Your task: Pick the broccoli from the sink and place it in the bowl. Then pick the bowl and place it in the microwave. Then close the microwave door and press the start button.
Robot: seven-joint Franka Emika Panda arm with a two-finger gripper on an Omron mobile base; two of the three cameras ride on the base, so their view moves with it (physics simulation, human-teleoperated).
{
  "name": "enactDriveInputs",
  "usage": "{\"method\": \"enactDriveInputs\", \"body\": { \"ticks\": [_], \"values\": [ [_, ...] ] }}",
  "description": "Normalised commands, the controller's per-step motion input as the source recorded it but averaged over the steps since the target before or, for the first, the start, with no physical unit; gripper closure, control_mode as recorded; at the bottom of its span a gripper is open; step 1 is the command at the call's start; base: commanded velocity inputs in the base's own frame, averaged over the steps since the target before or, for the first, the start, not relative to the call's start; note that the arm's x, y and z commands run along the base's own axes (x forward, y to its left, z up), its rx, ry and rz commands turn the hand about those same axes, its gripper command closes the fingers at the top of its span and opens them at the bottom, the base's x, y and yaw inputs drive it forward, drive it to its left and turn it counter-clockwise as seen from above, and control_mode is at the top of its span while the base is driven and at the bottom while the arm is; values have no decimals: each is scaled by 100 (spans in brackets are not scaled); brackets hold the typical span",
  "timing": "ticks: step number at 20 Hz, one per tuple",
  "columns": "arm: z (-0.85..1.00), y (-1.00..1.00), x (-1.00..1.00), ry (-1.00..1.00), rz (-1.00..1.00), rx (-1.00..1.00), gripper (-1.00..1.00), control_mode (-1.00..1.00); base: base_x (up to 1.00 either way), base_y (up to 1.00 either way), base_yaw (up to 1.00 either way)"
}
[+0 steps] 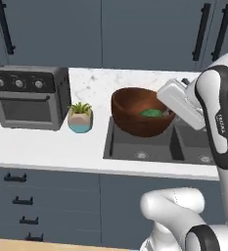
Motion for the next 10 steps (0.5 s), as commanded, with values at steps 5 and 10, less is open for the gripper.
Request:
{"method": "enactDriveInputs", "body": {
  "ticks": [5, 10],
  "values": [
    [0, 0, 0, 0, 0, 0, 100, 100, -54, 0, 93],
    [0, 0, 0, 0, 0, 0, 100, 100, -45, 0, 95]
  ]
}}
